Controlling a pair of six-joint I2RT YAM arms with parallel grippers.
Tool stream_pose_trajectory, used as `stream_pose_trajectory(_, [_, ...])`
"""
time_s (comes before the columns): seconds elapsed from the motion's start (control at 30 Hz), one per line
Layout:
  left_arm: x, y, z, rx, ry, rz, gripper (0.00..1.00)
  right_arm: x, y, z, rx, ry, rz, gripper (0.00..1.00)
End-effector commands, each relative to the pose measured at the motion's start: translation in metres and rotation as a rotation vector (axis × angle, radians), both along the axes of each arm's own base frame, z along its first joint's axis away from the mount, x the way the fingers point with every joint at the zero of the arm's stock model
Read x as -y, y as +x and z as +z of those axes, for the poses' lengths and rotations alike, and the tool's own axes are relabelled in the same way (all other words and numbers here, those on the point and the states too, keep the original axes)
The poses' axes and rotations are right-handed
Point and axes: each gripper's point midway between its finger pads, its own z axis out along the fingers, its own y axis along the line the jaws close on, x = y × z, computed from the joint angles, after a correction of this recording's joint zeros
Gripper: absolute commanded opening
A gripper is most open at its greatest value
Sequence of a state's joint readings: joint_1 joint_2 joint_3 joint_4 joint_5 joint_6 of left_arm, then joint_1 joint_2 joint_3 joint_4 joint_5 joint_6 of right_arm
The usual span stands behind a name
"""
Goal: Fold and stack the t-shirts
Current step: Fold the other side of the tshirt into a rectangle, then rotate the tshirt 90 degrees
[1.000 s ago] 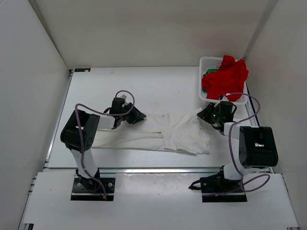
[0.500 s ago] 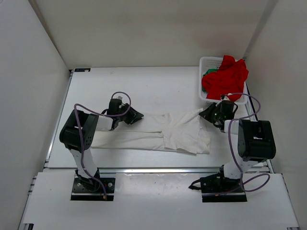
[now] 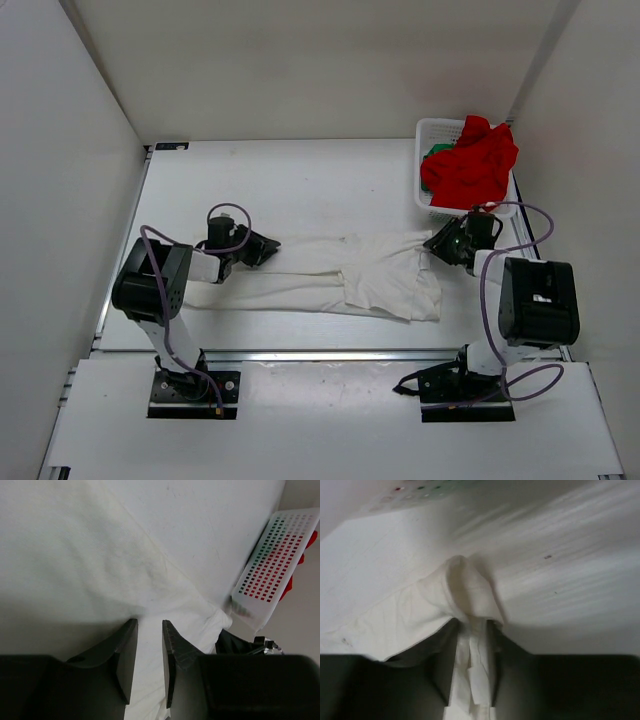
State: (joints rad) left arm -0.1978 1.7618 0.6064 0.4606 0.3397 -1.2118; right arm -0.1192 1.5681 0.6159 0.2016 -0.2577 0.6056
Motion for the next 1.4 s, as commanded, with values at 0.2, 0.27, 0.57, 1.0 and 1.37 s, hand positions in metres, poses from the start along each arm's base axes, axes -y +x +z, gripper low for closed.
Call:
stream_pose_trajectory(0.2, [-0.036,0.018,0.099,0.310,0.119,-0.029,0.42,-0.021,0.003,0.085,0.159,-0.201,0.043,0.42])
stream_pose_trajectory(0.27, [-0.034,0.011,0.114,0.358,0.177,-0.072,0.44,-0.049,-0.007,0.084,0.169,-0.204,0.118,0.36])
stream_pose_trajectory(0.57, [0.003,-0.049,0.110,0.403,0.235,-0.283,0.47,-0.161,-0.041,0.006,-0.076,-0.192,0.505,0.00])
stream_pose_trajectory(1.0, [-0.024,-0.061,0.110,0.400,0.289,-0.255,0.49,-0.263,0.195,0.045,0.009,-0.226,0.674,0.00])
stream_pose_trajectory(1.37, [-0.024,-0.064,0.100,0.381,0.262,-0.251,0.53,-0.269,0.186,0.279,0.474,-0.360,0.662,0.05])
